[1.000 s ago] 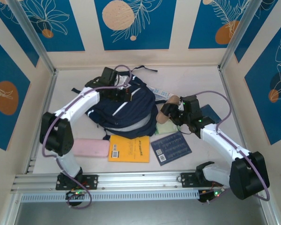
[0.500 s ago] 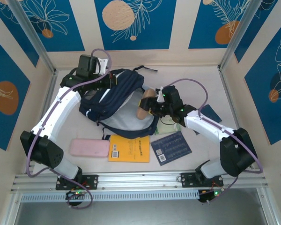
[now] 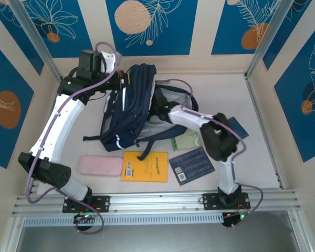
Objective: Pack the student bag
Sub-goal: Place the glasses case in the student bag, then place the student bag at the middle-left of the table.
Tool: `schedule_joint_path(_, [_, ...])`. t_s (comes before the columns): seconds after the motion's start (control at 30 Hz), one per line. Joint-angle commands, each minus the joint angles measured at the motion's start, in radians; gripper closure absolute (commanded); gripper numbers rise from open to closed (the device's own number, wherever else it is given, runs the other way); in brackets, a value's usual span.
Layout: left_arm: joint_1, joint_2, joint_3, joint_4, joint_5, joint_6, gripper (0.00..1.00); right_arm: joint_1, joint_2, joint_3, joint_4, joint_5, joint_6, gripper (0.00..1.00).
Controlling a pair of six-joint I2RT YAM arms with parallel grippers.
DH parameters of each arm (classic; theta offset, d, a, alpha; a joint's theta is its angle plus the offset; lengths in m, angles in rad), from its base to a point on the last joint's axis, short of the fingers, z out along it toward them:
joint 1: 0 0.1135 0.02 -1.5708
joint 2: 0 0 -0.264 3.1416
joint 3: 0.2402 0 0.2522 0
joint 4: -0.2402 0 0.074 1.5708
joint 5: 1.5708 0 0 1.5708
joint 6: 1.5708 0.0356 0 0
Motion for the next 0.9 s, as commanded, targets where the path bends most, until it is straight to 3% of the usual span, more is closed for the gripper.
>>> schedule_joint_path(0.0, [0.01,-0.012,0.085,0.103,0.045,0.058,1.0,0.073,0.126,0.184,-0.143,0.0,-0.019,0.57])
schedule_joint_path(0.13, [0.021,-0.012,0.081,0.094,0.023,0.07,1.0,0.099,0.124,0.188,-0.116,0.065,-0.049,0.34])
schedule_joint_path(0.23, [0.023,-0.017,0.071,0.089,-0.008,0.087,1.0,0.086,0.048,0.115,-0.061,0.096,-0.097,0.24])
schedule_joint_path(0.33, [0.026,-0.024,0.054,0.076,-0.058,0.105,1.0,0.064,-0.044,0.042,-0.022,0.109,-0.152,0.24])
schedule_joint_path(0.5, [0.036,-0.093,-0.069,0.1,-0.161,0.097,1.0,0.046,-0.216,-0.031,-0.132,0.202,-0.296,0.25])
schedule_joint_path(0.67, [0.062,-0.205,-0.224,0.157,-0.281,0.082,1.0,-0.029,-0.391,-0.177,-0.185,0.168,-0.33,0.28])
schedule_joint_path(0.87, [0.135,-0.249,-0.234,0.175,-0.334,0.001,1.0,-0.087,-0.616,-0.394,-0.111,0.228,-0.457,0.34])
